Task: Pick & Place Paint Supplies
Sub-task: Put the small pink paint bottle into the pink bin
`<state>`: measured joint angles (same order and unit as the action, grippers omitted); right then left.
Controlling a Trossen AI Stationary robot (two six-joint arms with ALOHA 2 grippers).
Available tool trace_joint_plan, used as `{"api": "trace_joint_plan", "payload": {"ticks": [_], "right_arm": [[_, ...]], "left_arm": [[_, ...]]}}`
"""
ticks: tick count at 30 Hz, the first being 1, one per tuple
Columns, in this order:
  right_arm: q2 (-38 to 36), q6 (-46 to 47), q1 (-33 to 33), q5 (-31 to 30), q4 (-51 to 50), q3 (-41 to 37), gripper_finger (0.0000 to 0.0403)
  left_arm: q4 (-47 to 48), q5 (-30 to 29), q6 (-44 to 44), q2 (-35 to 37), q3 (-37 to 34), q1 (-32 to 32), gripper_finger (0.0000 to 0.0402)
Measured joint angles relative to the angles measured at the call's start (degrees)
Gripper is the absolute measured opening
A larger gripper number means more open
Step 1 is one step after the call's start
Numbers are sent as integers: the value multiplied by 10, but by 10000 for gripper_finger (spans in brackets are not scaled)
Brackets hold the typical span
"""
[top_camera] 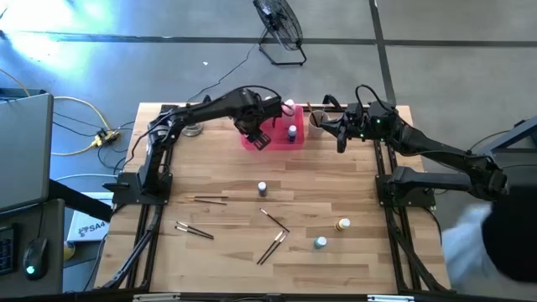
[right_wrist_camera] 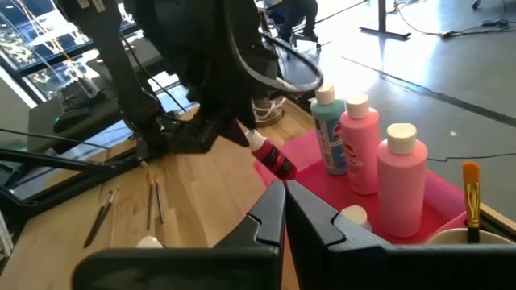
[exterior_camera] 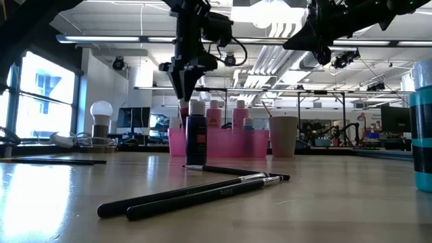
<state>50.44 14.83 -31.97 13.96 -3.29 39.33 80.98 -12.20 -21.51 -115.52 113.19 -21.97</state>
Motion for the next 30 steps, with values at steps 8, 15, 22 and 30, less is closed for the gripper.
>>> {"api": "trace_joint_plan", "payload": {"ticks": [8,15,22,30], "right_arm": [[0,-1,0,-1,0,0,4],[0,-1,0,-3,-2,0,4],[0,-12,0,-3,-9,0,4],[0,-12,0,-3,-9,0,4]], "left_arm": [[19,48,8,0,8,-28,125],[28,76,34,-12,8,-33,125],[31,82,37,-14,8,-32,125],[17,91,48,-20,16,-35,125]]}}
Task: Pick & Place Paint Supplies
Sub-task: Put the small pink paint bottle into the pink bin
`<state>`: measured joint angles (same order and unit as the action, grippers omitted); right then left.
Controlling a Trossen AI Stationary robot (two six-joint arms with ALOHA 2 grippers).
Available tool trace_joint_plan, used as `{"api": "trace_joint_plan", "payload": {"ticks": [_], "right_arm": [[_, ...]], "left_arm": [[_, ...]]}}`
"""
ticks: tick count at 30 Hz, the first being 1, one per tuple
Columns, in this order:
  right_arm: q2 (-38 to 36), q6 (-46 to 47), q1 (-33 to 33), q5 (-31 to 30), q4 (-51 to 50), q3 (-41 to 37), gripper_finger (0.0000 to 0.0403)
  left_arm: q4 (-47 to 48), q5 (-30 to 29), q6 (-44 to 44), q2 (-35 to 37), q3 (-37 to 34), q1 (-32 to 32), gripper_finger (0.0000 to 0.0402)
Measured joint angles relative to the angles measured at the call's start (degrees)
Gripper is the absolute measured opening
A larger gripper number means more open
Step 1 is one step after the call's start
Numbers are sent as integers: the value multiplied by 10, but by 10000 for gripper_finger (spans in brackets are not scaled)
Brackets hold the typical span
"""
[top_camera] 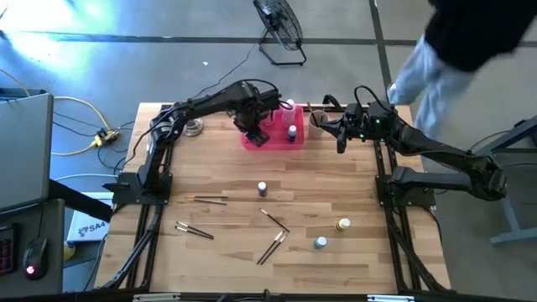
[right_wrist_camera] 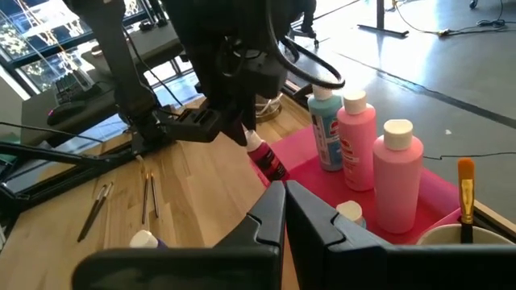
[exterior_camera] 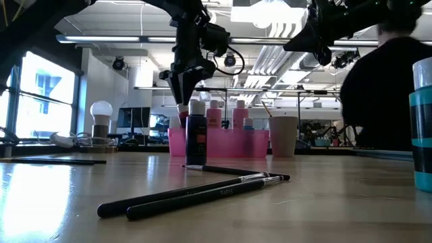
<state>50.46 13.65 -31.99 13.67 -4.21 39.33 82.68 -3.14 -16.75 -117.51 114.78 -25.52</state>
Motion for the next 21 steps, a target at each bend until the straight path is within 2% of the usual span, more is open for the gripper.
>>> {"api": "trace_joint_plan", "payload": {"ticks": [10,14,18,21], "right_arm": [[0,-1,0,0,-3,0,4],[0,-4,0,0,-3,0,4],[0,-4,0,0,-4,0,4],[0,-4,0,0,-7,0,4]], "left_arm": [[0,-15,25,-4,59,0,119],[15,-15,38,-41,98,0,105],[71,-19,49,-83,157,0,101],[71,-25,50,-93,169,0,102]]}}
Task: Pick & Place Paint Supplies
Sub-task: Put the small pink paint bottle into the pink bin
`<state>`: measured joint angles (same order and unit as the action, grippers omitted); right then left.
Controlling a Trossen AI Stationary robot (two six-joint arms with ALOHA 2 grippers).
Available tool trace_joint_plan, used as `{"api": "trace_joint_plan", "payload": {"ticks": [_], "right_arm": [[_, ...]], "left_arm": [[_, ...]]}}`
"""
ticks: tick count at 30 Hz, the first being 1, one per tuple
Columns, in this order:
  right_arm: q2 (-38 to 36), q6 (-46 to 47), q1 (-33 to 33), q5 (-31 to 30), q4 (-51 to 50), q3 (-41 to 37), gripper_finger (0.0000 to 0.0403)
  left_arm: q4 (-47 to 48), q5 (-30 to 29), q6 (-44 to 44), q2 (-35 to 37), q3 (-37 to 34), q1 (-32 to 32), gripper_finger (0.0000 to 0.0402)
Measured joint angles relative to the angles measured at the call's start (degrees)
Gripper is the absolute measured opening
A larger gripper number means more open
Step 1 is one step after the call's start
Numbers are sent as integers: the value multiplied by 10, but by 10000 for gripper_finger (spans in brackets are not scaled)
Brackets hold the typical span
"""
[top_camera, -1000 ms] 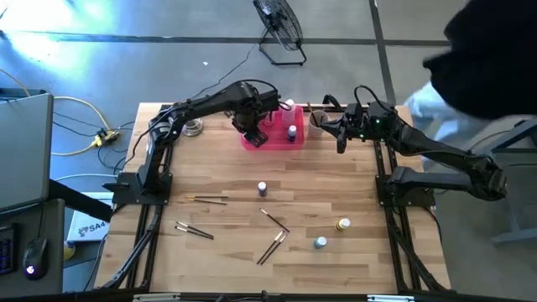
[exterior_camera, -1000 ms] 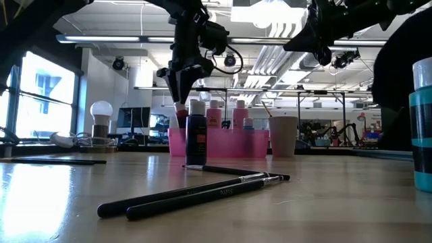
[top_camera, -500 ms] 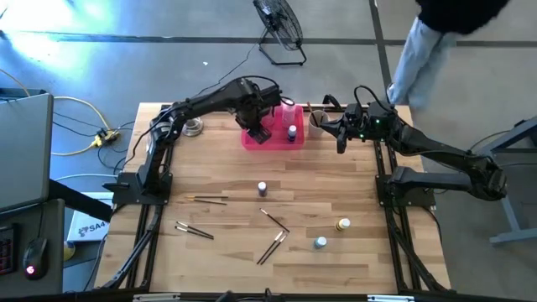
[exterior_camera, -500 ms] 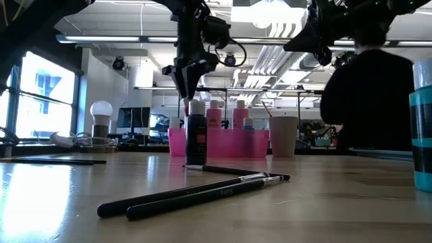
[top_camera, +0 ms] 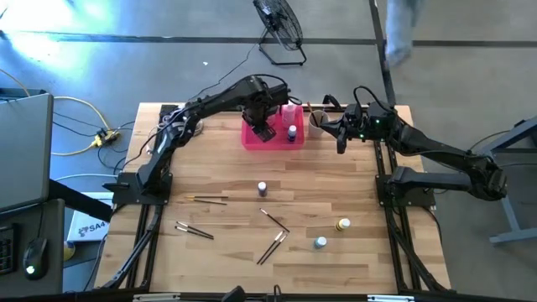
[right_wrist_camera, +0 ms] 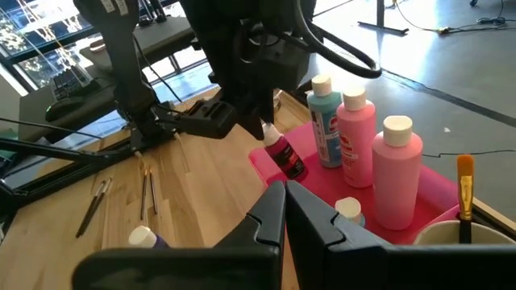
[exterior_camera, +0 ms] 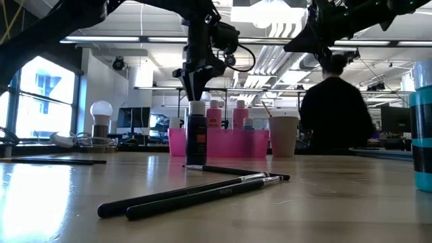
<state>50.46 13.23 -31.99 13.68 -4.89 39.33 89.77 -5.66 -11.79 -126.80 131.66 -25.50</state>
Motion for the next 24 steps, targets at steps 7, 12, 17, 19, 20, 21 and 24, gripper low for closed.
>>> {"api": "trace_joint_plan", "payload": {"ticks": [7,12,17,19,20,21,24], "right_arm": [[0,1,0,0,-10,0,4],[0,2,0,0,-10,0,4],[0,2,0,0,-10,0,4],[0,2,0,0,-10,0,4],[0,2,0,0,-10,0,4],[0,2,0,0,-10,0,4],[0,2,0,0,-10,0,4]], "left_arm": [[3,2,0,0,3,0,116],[3,2,0,0,3,0,113],[3,4,-4,0,3,0,113],[3,10,-4,0,3,0,113],[3,11,-4,0,3,0,113],[3,11,-4,0,3,0,113],[3,10,-4,0,3,0,113]]}}
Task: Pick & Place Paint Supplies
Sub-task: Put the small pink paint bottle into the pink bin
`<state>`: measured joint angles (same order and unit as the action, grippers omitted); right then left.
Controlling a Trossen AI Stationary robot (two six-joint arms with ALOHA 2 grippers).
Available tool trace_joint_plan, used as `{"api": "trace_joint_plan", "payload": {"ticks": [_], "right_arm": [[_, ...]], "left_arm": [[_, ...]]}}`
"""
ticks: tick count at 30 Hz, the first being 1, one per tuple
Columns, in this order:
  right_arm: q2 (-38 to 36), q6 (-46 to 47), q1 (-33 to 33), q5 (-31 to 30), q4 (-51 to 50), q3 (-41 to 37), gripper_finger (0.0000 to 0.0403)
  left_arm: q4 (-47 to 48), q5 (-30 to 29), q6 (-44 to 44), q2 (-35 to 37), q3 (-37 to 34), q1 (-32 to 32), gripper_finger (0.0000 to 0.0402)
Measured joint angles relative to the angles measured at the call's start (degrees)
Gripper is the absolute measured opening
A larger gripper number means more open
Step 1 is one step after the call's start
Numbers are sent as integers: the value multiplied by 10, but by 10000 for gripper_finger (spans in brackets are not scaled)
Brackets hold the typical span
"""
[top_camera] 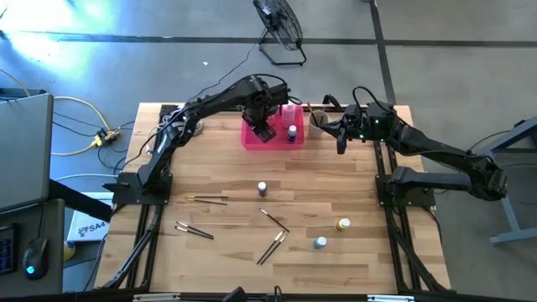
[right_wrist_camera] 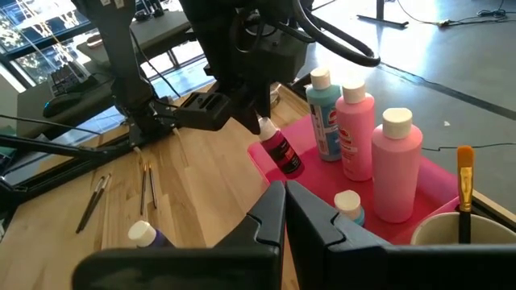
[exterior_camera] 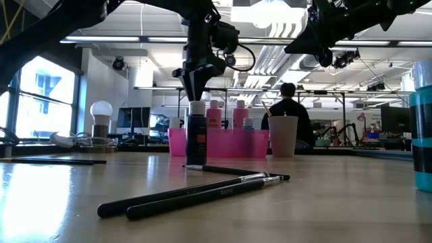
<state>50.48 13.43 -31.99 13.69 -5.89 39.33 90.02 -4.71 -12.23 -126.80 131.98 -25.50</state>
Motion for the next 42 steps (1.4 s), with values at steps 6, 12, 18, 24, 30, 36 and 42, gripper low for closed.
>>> {"api": "trace_joint_plan", "payload": {"ticks": [6,12,18,24,30,36,42], "right_arm": [[0,-1,0,0,0,0,4],[0,-2,0,0,0,0,4],[0,-2,0,0,0,0,4],[0,-2,0,0,0,0,4],[0,-2,0,0,0,0,4],[0,0,0,2,0,0,4],[0,0,0,3,0,0,4]], "left_arm": [[-1,4,-6,0,-3,1,113],[1,12,-15,1,-48,0,113],[-1,9,-12,1,-70,0,113],[-5,12,-11,1,-72,0,113],[-4,12,-11,1,-72,0,113],[-3,12,-11,1,-72,0,113],[-1,12,-11,1,-72,0,113]]}}
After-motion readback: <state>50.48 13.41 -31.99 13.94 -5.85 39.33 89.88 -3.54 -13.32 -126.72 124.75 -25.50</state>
